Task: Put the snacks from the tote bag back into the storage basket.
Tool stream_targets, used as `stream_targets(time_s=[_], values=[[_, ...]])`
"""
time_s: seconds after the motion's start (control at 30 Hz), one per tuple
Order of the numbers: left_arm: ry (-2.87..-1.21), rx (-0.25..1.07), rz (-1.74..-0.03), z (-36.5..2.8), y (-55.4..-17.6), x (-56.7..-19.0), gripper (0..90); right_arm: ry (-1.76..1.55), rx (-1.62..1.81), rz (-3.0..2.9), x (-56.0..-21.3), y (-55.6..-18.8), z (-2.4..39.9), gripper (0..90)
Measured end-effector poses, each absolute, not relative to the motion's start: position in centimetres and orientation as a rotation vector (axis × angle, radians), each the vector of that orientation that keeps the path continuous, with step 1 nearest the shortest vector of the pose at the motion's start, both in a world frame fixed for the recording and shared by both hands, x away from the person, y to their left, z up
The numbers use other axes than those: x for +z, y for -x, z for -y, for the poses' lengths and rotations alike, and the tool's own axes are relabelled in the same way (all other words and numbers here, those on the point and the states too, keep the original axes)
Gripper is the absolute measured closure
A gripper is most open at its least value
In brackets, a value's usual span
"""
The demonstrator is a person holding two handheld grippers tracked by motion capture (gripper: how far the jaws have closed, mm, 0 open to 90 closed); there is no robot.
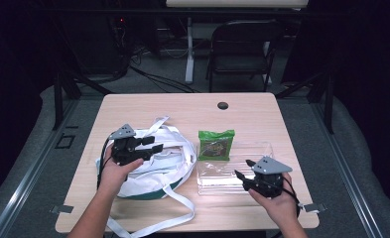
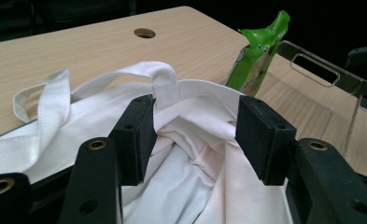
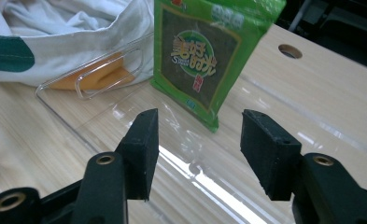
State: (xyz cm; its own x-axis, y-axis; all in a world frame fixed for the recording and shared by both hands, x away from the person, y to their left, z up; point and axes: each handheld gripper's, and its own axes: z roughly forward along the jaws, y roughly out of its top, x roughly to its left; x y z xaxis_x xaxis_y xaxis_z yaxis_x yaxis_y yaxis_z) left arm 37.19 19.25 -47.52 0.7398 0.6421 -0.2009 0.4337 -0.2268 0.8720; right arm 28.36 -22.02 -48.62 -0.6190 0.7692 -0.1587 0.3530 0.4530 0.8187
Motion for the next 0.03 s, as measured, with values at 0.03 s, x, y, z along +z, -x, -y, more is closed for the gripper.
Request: stream_targets(time_s=[0.03], values=[[-1.858,0.246,-0.831,-19.36,-37.23,-47.46,46.9,-0.898,1.018,-2.220,-48.01,-28.93,21.73,43.5]])
